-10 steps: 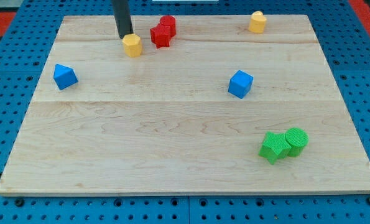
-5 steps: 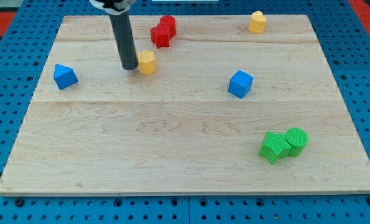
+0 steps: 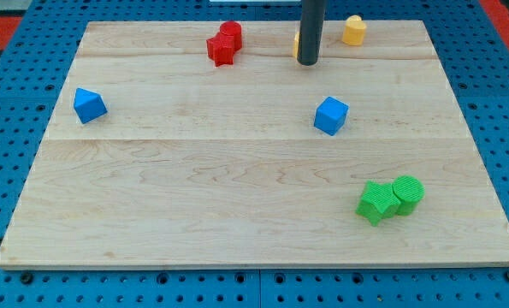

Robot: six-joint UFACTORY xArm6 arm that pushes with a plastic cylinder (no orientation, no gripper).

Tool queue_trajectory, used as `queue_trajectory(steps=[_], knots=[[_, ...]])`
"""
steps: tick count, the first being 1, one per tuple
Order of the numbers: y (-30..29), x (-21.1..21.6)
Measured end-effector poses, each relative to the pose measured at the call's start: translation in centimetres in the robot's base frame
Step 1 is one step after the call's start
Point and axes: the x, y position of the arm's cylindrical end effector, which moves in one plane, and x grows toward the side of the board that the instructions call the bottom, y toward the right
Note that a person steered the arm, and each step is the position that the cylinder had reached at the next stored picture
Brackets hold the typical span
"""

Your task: Push the yellow hexagon into the yellow heart

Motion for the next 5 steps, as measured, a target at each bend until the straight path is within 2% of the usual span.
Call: queue_trajectory(steps=[1, 2, 5], knots=[[-4.5, 0.0], [-4.5, -2.4], [4.6, -2.1]])
